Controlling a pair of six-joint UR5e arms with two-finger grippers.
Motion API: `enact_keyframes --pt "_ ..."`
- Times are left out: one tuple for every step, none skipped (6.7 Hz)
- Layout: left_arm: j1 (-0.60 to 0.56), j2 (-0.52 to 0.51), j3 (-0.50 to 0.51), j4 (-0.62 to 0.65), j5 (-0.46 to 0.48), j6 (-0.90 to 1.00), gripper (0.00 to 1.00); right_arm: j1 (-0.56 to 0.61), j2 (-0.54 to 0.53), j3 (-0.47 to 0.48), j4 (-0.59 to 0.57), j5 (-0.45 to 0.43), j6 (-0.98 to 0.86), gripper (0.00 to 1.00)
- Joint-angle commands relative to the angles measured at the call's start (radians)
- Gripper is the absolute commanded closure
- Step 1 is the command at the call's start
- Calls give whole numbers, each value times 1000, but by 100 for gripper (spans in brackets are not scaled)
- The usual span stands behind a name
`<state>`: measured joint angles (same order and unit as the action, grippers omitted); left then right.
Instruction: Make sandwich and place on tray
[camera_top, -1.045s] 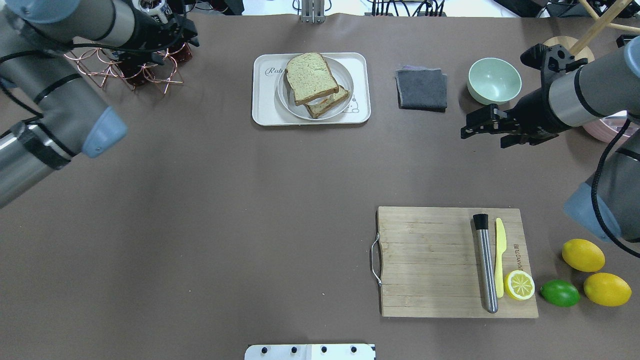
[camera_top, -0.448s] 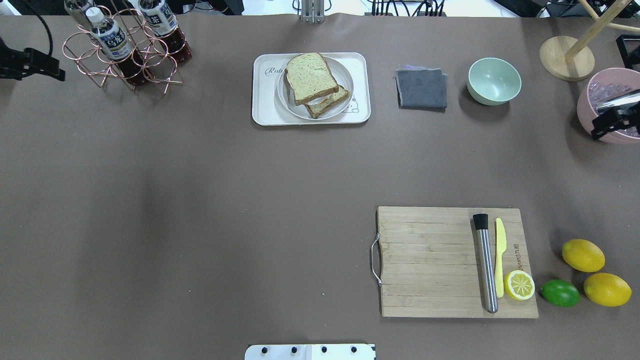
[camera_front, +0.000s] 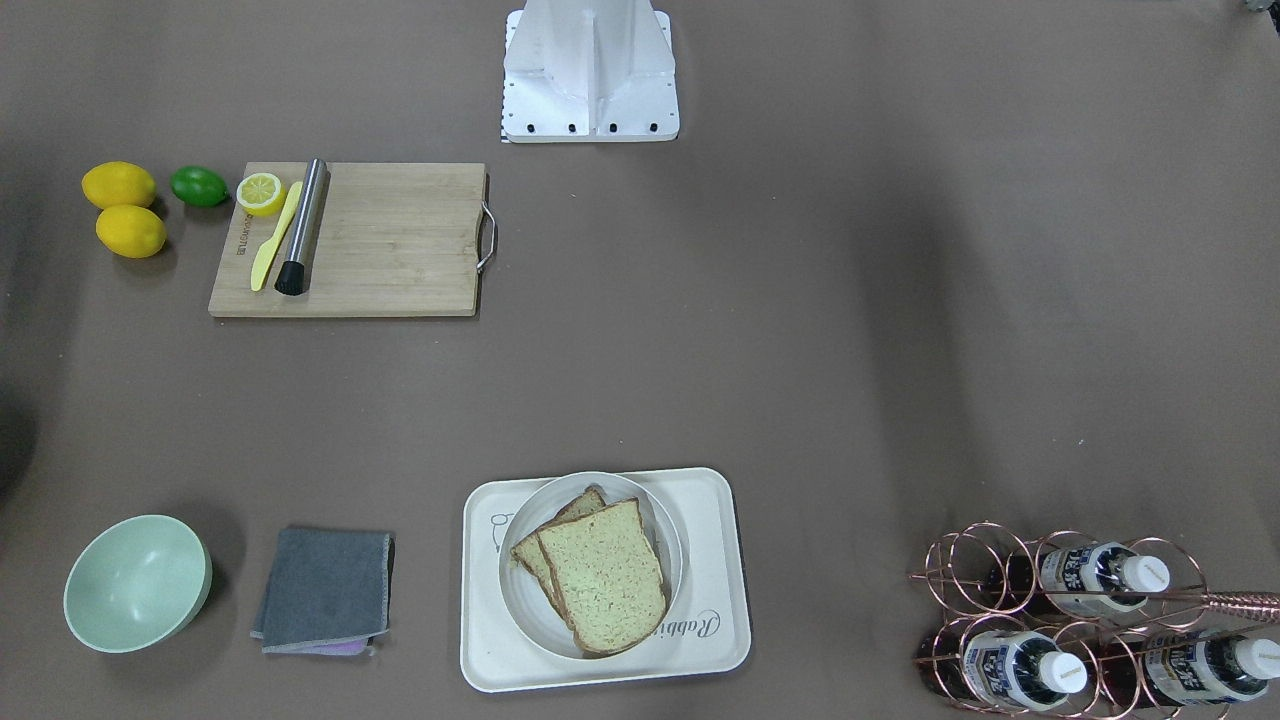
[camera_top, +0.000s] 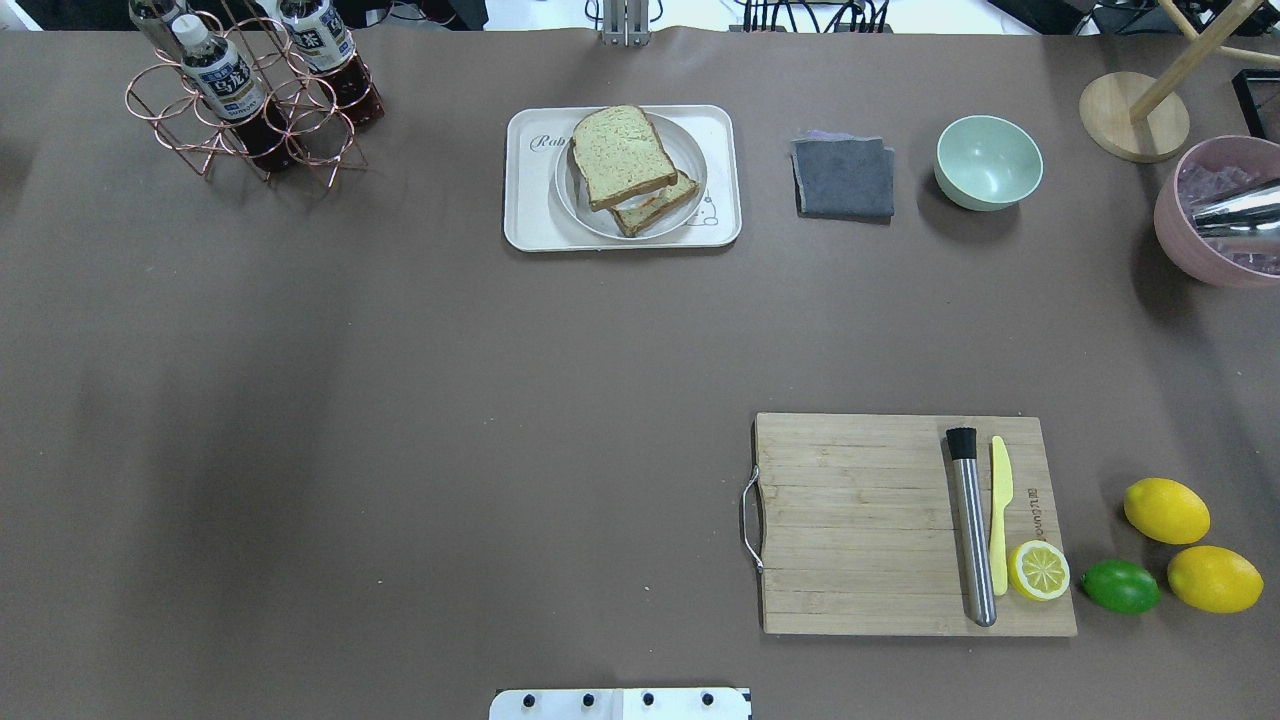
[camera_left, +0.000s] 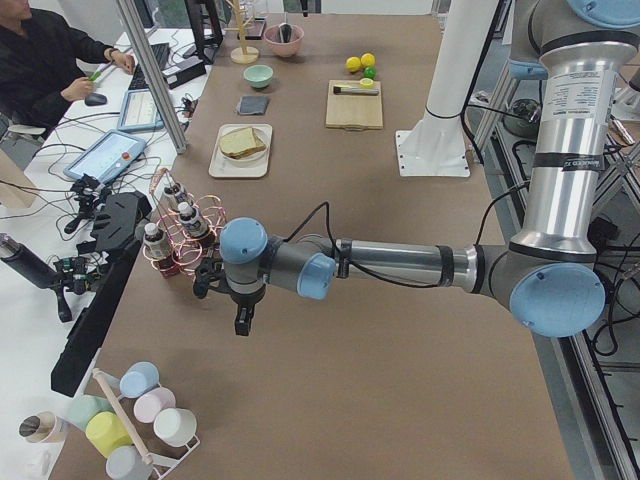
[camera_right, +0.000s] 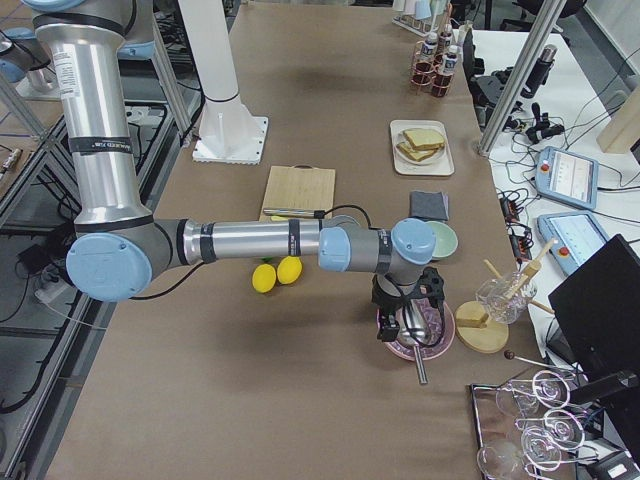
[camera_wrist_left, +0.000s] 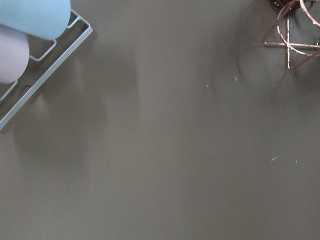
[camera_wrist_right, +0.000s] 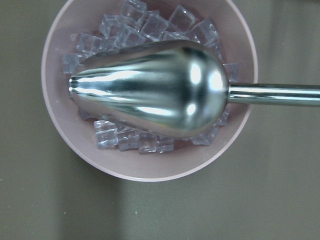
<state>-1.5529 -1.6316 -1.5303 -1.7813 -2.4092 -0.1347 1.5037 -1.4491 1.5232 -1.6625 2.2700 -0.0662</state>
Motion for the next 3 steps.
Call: enact_keyframes --pt "-94 2 6 148 -27 218 3 18 -2 -11 -5 -15 -1 0" --pt "-99 21 -8 160 -1 225 3 26 -13 -15 -5 -18 0 0" --pt "-101 33 -11 148 122 254 3 44 -26 -14 -3 -12 -1 0"
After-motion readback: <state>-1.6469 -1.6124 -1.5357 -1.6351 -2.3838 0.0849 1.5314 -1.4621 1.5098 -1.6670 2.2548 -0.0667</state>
